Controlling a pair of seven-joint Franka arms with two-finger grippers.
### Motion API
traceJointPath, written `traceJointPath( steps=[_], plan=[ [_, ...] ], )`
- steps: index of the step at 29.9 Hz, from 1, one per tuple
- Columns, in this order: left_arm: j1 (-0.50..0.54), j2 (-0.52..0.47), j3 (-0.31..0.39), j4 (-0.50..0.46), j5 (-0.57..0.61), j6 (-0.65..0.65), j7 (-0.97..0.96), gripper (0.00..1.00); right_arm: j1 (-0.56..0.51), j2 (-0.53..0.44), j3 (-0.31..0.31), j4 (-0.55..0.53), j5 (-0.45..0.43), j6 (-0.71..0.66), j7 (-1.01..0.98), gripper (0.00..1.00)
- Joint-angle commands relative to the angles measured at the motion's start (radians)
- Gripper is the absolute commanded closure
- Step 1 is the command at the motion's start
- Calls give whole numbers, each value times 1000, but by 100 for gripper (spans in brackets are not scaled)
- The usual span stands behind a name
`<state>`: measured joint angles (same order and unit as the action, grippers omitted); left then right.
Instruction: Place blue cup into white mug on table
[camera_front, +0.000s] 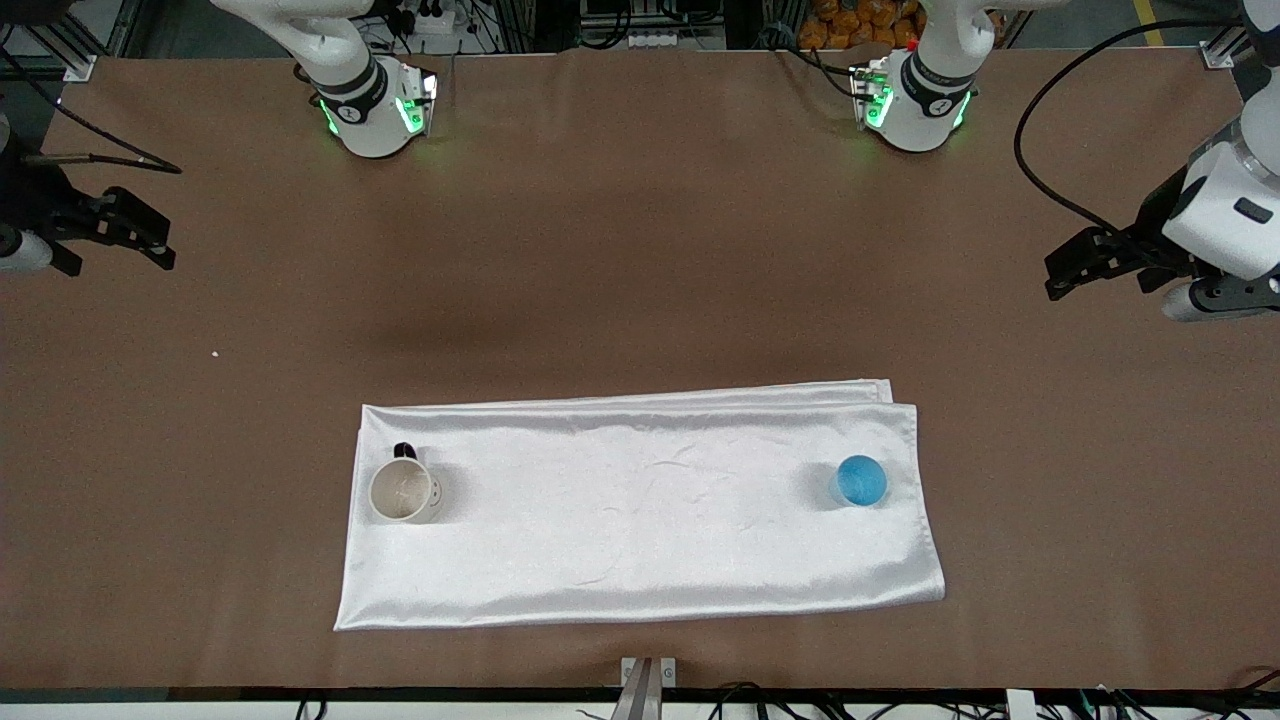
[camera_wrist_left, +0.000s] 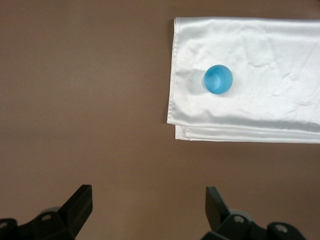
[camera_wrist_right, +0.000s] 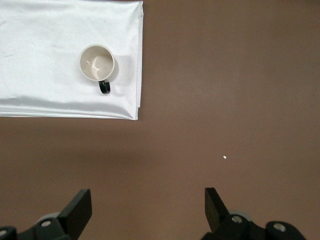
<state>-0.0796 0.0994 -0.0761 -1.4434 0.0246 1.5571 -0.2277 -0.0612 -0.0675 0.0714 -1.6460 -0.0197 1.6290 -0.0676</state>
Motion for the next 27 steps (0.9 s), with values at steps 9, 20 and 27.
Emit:
traceJointPath(
  steps=[9, 20, 27],
  plan=[
    [-17, 89, -7, 4, 20, 37, 7, 0, -5, 15, 4, -46, 4, -9, -5, 0],
    [-17, 216, -7, 3, 11, 158, 7, 0, 0, 63, 4, -49, 36, 8, -6, 0],
    [-45, 313, -7, 1, 8, 256, -13, 0, 0, 126, 5, -57, 47, 38, -8, 0]
  ],
)
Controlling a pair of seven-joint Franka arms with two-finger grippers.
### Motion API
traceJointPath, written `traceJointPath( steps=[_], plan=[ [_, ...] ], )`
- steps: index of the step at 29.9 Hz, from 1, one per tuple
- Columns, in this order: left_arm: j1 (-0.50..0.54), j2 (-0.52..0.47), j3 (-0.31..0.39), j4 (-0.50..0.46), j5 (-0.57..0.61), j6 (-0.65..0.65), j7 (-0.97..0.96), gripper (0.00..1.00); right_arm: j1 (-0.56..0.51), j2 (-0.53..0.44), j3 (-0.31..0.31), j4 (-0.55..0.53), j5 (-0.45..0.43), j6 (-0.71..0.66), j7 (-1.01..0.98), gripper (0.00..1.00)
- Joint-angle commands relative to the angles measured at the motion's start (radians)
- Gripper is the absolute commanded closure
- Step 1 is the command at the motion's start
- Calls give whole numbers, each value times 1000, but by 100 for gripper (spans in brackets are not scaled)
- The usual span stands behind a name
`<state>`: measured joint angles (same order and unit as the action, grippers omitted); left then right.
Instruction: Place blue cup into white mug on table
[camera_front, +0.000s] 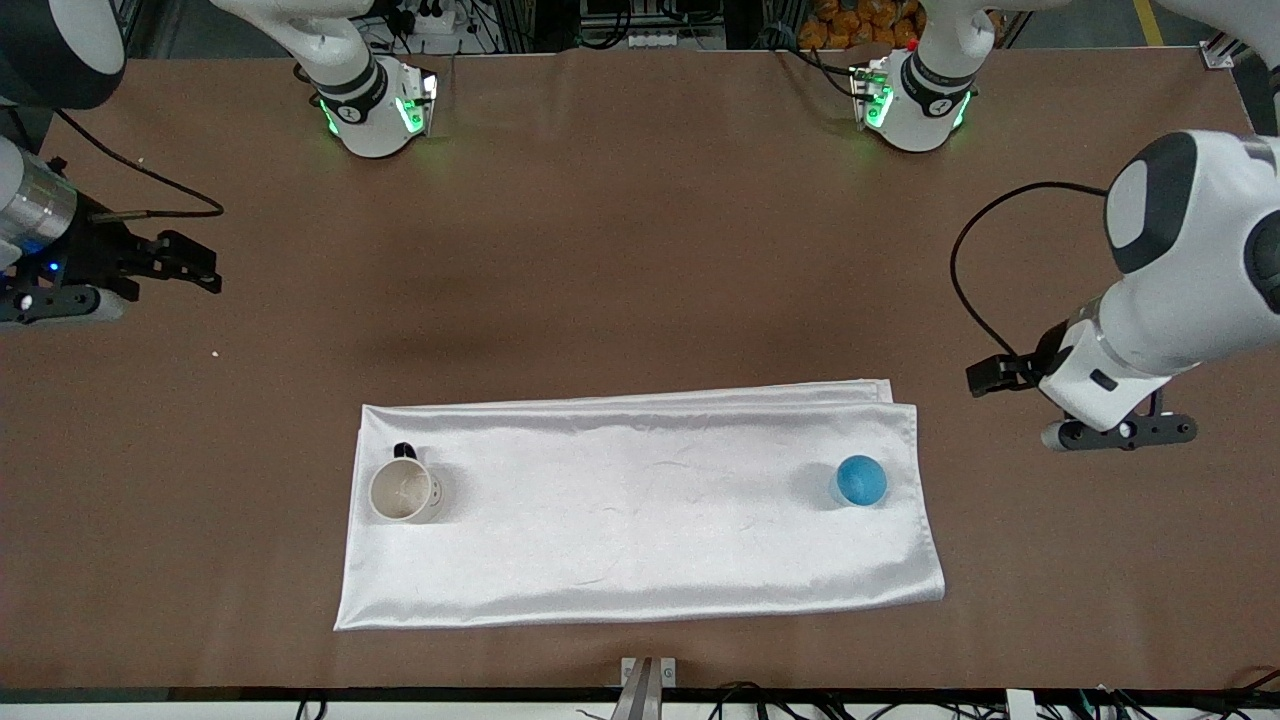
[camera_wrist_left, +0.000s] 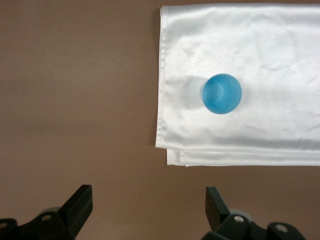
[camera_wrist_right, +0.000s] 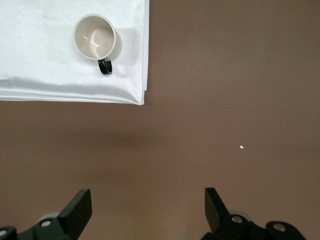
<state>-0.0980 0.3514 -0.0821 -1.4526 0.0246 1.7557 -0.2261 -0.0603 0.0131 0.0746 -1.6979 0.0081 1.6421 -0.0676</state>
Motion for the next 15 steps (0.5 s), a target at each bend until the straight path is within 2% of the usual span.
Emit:
traceJointPath(
  steps=[1, 7, 15],
  plan=[
    [-34, 76, -1, 11, 11, 73, -16, 0, -1, 57, 2, -9, 21, 34, -8, 0],
    [-45, 158, -1, 8, 6, 168, -19, 0, 29, 122, 4, -63, 21, 129, -11, 0],
    [-45, 248, -1, -11, 6, 292, -19, 0, 149, 251, 4, -86, 20, 283, -11, 0]
  ],
)
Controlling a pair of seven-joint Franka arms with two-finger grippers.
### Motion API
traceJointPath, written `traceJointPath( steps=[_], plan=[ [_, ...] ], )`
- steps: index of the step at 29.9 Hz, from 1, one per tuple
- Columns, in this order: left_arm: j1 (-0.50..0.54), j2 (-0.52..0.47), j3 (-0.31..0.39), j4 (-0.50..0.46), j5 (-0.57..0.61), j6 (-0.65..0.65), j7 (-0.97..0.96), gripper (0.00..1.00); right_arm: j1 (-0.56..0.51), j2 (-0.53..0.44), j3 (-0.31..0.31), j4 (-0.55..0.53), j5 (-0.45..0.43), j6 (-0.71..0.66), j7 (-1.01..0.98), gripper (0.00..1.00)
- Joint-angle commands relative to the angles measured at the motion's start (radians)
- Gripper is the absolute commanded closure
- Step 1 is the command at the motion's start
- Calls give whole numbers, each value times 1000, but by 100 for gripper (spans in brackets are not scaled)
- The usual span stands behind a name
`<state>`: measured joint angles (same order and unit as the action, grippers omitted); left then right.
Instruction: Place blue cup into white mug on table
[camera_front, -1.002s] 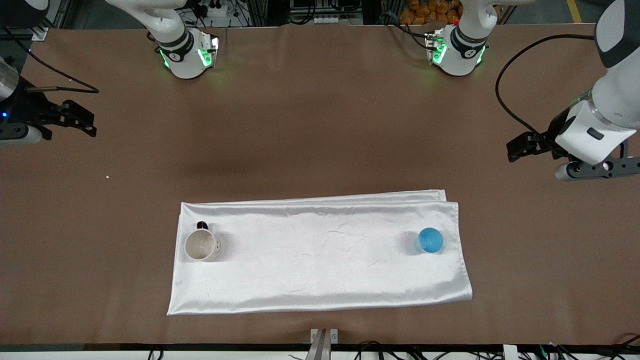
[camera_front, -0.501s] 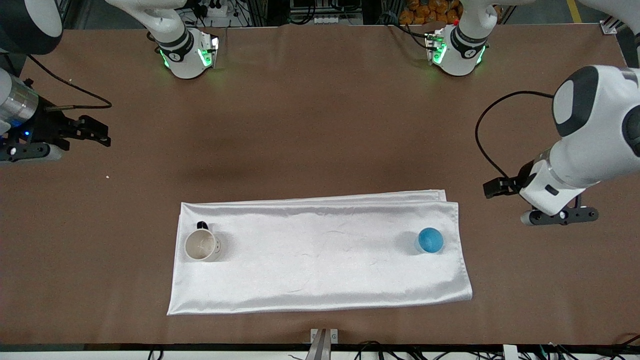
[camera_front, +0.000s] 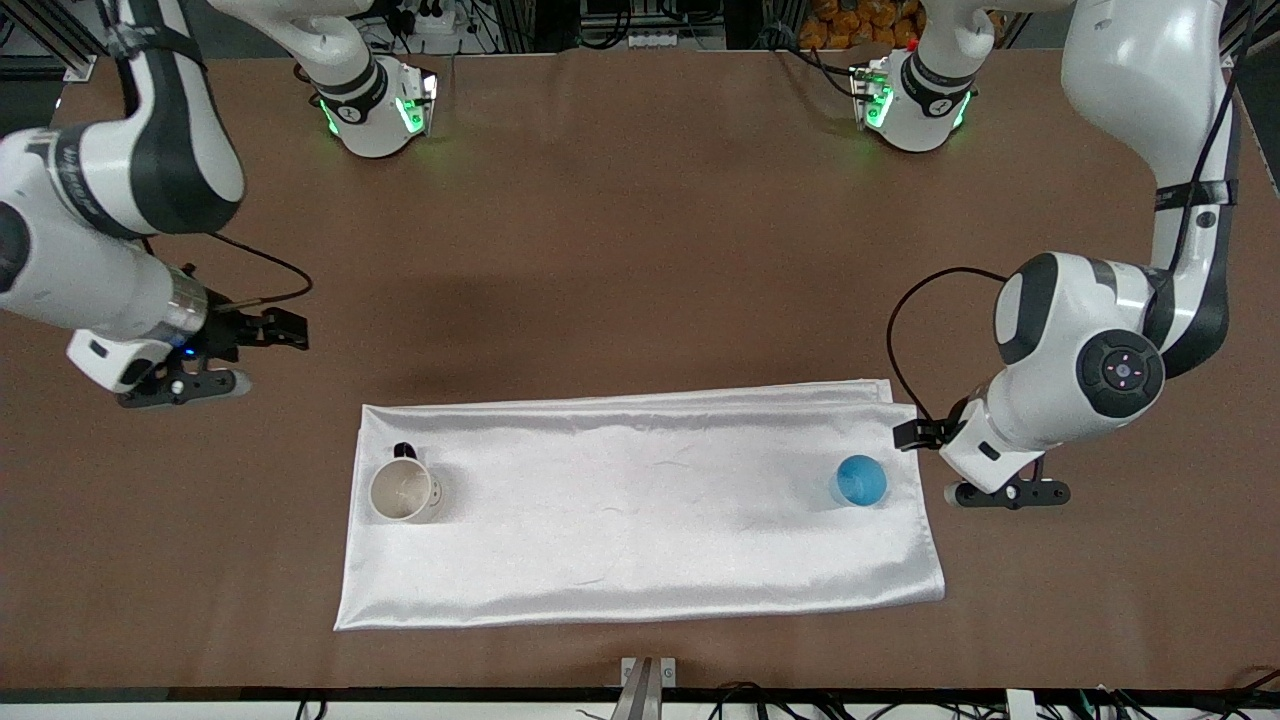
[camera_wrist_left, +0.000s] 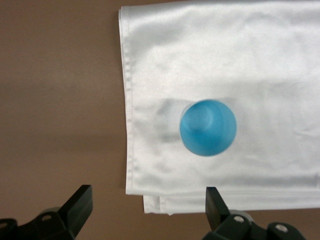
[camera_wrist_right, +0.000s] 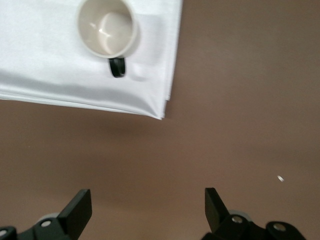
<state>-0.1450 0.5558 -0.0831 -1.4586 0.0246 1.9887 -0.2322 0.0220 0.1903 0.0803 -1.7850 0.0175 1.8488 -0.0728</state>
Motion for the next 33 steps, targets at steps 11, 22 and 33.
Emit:
traceJointPath(
  steps=[11, 22, 33],
  plan=[
    [-21, 119, 0, -19, 11, 173, -44, 0, 130, 221, -2, 12, 7, 291, -5, 0],
    [-38, 159, 2, -19, 17, 225, -78, 0, 128, 282, -2, 55, -4, 322, -65, 0],
    [-36, 184, 2, -20, 17, 246, -78, 19, 95, 337, -4, 73, -4, 400, -219, 0]
  ],
)
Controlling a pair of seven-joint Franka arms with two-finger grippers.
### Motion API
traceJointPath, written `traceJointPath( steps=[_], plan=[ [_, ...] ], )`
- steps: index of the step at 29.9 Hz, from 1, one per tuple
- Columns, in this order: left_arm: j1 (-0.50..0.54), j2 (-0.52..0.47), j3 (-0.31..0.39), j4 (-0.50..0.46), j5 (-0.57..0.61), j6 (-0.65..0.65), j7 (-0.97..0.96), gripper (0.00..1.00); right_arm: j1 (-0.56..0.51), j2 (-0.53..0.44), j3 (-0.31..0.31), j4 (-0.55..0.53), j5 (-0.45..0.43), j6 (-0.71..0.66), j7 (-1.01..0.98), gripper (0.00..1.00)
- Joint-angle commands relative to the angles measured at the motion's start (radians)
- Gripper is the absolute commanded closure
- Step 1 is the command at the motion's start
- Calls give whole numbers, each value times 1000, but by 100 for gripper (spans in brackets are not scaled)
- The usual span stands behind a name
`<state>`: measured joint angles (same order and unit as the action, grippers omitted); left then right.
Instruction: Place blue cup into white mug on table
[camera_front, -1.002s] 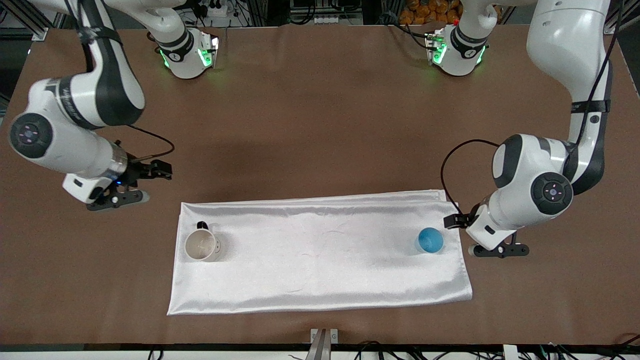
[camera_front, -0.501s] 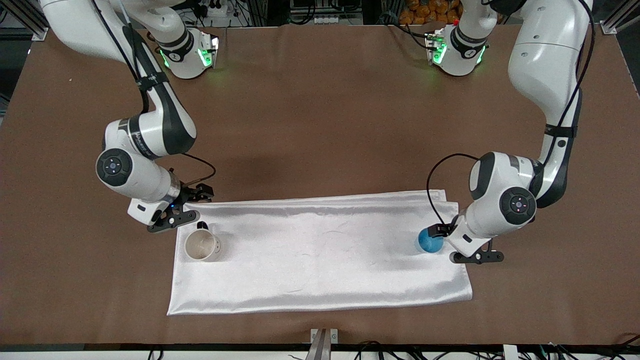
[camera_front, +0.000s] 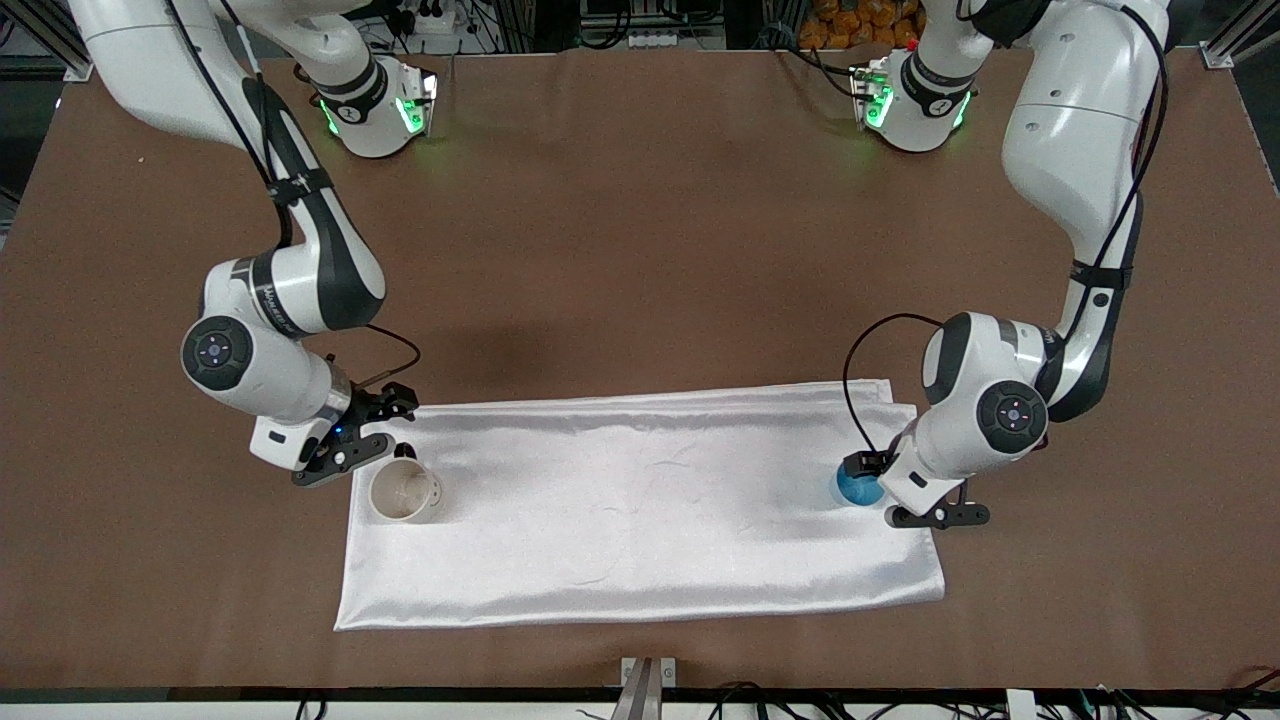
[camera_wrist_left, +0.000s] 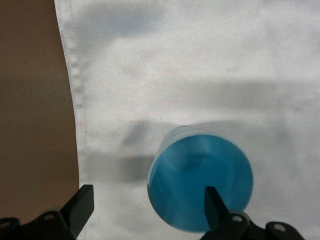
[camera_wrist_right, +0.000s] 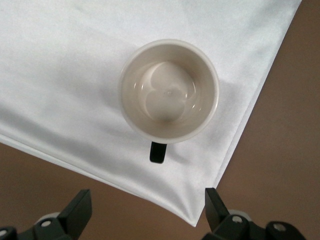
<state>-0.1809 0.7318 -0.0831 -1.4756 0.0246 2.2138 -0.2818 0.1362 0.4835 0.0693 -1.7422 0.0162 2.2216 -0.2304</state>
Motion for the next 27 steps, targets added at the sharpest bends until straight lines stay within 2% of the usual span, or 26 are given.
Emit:
traceJointPath(
  steps=[1, 5, 11, 17, 22, 25, 27],
  plan=[
    [0, 12, 2, -3, 17, 20, -28, 22, -21, 52, 7, 35, -4, 35, -69, 0],
    [0, 15, 2, -3, 17, 21, -28, 36, -29, 96, 7, 65, -4, 49, -98, 0],
    [3, 20, 2, -5, 15, 21, -28, 63, -30, 147, 6, 101, -9, 78, -104, 0],
    [9, 18, 2, -12, 15, 21, -30, 66, -29, 168, 6, 108, -10, 98, -104, 0],
    [11, 17, 2, -17, 15, 21, -30, 82, -24, 188, 6, 130, -10, 98, -102, 0],
    [11, 17, 2, -19, 15, 18, -37, 86, -21, 202, 6, 139, -9, 99, -102, 0],
    [11, 17, 2, -20, 17, 18, -42, 92, -20, 208, 6, 150, -9, 98, -99, 0]
  ],
)
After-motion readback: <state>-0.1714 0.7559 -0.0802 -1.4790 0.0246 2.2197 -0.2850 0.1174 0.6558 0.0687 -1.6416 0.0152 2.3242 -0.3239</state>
